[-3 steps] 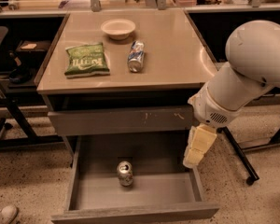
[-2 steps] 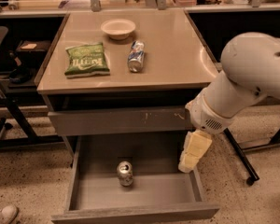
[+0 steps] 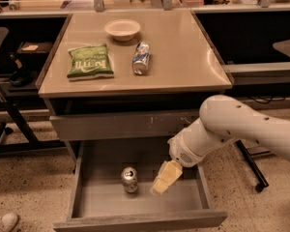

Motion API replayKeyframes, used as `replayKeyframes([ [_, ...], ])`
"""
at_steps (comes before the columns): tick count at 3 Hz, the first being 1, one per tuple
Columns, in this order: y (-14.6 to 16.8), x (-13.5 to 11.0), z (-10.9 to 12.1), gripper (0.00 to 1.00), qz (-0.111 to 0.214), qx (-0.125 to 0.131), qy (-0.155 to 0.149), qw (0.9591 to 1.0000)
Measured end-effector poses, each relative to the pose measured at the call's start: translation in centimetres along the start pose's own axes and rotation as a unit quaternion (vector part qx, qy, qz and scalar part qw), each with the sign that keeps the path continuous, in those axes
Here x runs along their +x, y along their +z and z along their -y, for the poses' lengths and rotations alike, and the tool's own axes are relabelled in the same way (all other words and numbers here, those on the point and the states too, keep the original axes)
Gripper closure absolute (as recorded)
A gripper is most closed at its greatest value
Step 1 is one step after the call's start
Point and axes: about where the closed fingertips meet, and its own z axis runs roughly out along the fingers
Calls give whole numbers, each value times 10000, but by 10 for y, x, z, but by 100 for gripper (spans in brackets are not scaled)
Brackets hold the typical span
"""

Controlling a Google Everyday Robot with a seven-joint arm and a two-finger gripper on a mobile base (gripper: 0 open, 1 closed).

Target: Pick redbull can from middle drawer and place on counter

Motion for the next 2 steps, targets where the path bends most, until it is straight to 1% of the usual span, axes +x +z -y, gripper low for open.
replayKeyframes([
  [1,10,0,6,0,89,9,61,9999],
  [2,28,5,3,0,62,-7,142,9999],
])
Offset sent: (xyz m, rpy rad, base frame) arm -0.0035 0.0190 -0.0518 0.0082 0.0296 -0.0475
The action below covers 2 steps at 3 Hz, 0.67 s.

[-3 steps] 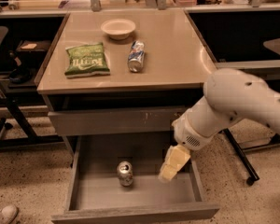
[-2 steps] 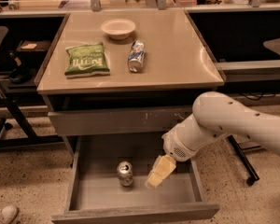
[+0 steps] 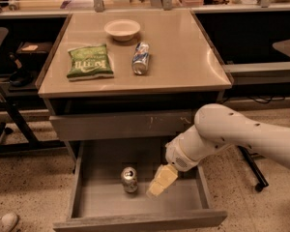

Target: Pick redbull can from middle drawer and place on counter

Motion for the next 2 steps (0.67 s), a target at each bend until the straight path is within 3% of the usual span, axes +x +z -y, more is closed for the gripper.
replayKeyframes([
  [1,41,-5,9,0,492,-112,219,9985],
  [2,87,-12,28,0,998,-217,304,9943],
])
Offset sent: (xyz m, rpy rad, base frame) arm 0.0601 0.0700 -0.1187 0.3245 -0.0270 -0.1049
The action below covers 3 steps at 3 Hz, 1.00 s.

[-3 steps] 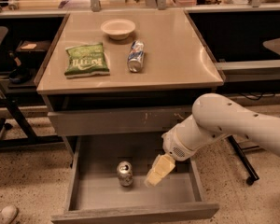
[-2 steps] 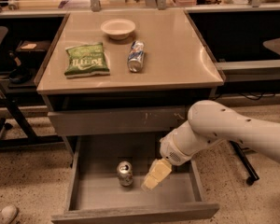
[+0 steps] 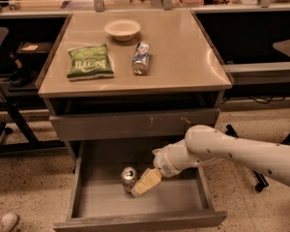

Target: Pick redbull can from middle drawer and place on counter

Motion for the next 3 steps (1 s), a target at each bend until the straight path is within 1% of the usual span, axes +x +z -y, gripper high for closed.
replayKeyframes([
  [1,35,9,12,0,117,-185,283,9994],
  [2,39,12,11,0,113,-230,314,9992],
  [3,60,19,16,0,156,-328,244,9990],
])
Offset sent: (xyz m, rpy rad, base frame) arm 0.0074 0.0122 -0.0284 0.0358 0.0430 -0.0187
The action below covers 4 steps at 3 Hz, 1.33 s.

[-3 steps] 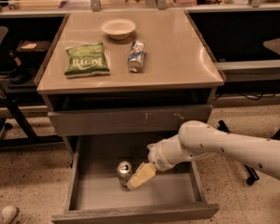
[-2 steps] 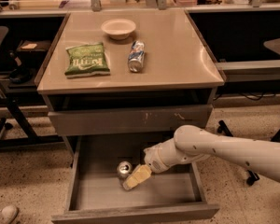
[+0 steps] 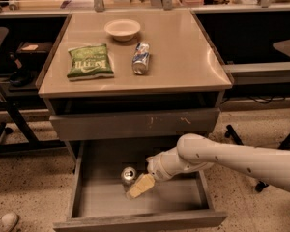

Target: Pick redbull can from middle drawer and place on counter

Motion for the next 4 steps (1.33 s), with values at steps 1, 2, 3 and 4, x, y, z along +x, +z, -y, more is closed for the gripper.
replayKeyframes([
  [1,22,-2,17,0,155,64,-477,9987],
  [2,63,7,40,0,323,85,-883,9955],
  [3,73,10,42,0,392,90,-910,9950],
  [4,83,7,44,0,479,80,-969,9941],
])
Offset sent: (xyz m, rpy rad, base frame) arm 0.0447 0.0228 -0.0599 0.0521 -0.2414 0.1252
